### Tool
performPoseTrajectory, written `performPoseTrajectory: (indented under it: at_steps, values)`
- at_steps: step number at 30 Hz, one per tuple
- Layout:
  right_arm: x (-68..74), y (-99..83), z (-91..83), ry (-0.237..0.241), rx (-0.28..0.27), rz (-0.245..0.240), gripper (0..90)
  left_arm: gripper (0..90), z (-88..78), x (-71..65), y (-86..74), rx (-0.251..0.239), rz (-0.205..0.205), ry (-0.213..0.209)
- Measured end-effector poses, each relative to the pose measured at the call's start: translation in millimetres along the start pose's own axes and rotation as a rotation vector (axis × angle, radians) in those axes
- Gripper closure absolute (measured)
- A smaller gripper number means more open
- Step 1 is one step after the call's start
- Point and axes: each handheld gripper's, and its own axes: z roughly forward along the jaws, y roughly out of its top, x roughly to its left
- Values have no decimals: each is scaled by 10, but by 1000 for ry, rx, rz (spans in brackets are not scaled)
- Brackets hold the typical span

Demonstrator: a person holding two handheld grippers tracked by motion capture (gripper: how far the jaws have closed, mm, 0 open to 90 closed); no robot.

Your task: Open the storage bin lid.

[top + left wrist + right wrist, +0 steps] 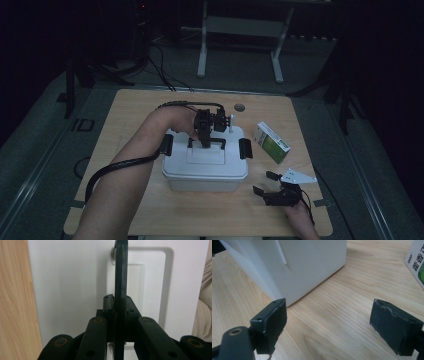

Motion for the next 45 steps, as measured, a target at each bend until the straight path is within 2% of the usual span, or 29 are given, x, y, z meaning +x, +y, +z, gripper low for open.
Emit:
performPoseTrajectory:
  at_steps: [4, 8, 13, 17, 22, 23, 24, 30, 36, 42, 45]
  values:
    - [-5, -3, 0, 1, 0, 0, 139, 839, -81, -2, -21, -9, 4, 21]
    - [-3, -2, -2, 1, -1, 1, 139, 838, -187, -15, -57, -28, -8, 35]
    - [-6, -1, -2, -3, -3, 2, 139, 838, -267, -38, -119, -23, -18, 50]
    - [-4, -1, -1, -3, -2, 4, 139, 838, -268, -61, -168, -10, -28, 55]
    - [3, 0, -1, -3, 1, 2, 139, 838, -293, -88, -235, -21, -30, 57]
    - [0, -1, -1, -3, 2, 3, 139, 838, -299, -97, -261, -27, -50, 51]
    - [-4, -2, -1, -4, 1, 3, 139, 838, -304, -93, -272, -28, -45, 57]
    - [-1, -4, 3, -3, 5, 0, 139, 838, -311, -113, -401, -40, -76, 54]
    - [-3, -5, 5, -5, 9, 2, 139, 837, -313, -121, -549, -31, -108, 56]
    - [-3, -3, 4, -5, 8, 1, 139, 838, -323, -148, -668, -49, -127, 51]
    - [0, -1, 2, -4, 5, 3, 139, 838, -352, -159, -778, -52, -145, 54]
